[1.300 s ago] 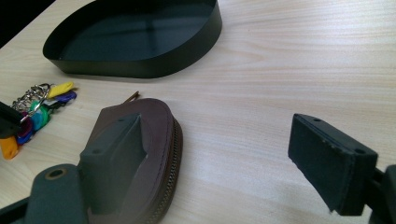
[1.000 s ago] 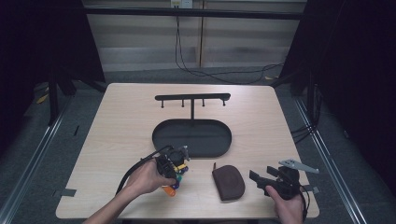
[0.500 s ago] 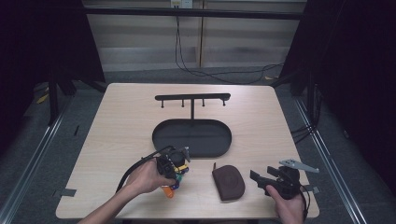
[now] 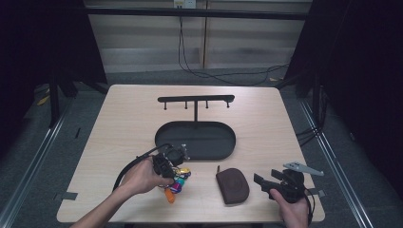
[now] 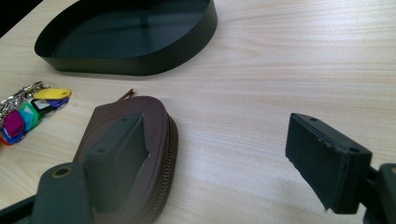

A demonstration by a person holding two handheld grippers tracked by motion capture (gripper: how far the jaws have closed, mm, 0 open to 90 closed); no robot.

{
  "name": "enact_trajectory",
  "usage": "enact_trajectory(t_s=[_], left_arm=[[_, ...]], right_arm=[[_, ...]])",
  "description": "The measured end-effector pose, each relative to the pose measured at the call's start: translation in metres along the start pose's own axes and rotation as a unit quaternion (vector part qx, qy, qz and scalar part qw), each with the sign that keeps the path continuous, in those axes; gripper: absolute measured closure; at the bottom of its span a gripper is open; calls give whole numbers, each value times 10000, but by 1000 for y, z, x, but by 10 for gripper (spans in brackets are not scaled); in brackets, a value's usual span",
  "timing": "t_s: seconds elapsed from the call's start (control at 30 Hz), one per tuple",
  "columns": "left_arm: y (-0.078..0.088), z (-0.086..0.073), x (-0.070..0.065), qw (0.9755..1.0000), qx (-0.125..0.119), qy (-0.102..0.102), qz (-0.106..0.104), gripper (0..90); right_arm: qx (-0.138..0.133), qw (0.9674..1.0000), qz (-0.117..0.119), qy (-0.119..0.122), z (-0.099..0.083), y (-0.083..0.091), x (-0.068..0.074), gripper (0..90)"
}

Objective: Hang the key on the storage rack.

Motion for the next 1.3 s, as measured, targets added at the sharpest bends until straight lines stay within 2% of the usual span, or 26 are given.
enact_trajectory(t_s=[0.3, 0.4, 0.43, 0.47, 0.5, 0.67, 0.83, 0.87, 0.93, 0.97, 1.07, 1.13, 1.2, 1.3], left_arm=[[27, -3, 6, 9998, -171, 74, 123, 878], [32, -4, 9, 9997, -109, -74, 211, 878], [34, -4, 9, 9996, -144, -12, 248, 879], [37, -4, 11, 9995, -125, -49, 269, 879], [39, -4, 11, 9994, -198, 21, 269, 879], [53, -4, 17, 9991, -220, 77, 356, 881], [63, -4, 21, 9985, -205, 40, 508, 882], [65, -3, 22, 9978, -262, 73, 600, 882], [67, -4, 21, 9981, -147, 3, 597, 883], [69, -4, 21, 9976, -116, 10, 682, 884], [75, -4, 22, 9976, -90, 1, 689, 884], [79, -2, 24, 9972, -139, 122, 718, 884], [82, -2, 25, 9974, -71, 113, 714, 884], [87, -2, 25, 9976, -137, 98, 679, 884]], right_arm=[[8, 10000, 1, -1, 0, 0, 0, 205], [0, 10000, 0, 10, 0, 0, 1, 206], [-1, 10000, 3, 7, 0, 0, 1, 206], [-3, 10000, 10, 0, 0, 0, 1, 206], [-4, 10000, 7, -1, 0, 0, 1, 206], [-4, 10000, 6, 3, 0, 0, 1, 207], [-6, 10000, 0, -4, 0, 0, 1, 207], [-3, 10000, -5, -7, 0, 0, 0, 207], [-6, 10000, -16, -15, 0, 0, 0, 210], [1, 10000, -24, -18, 0, 0, 0, 209], [-1, 10000, -21, -20, 0, 0, 0, 209], [-8, 10000, -16, -23, 0, 0, 0, 209], [-10, 10000, -11, -25, 0, 0, 0, 209], [-17, 10000, -13, -13, 0, 1, 0, 209]])
Point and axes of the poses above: each handheld gripper's, and its own axes: y roughly backward along the jaws, z roughly out of its top, x roughly to its left, the point moved 6 cm from there along -y, roughly forward along the jaws, and after that the axes turned 2 degrees about -x, right-handed, at the moved point
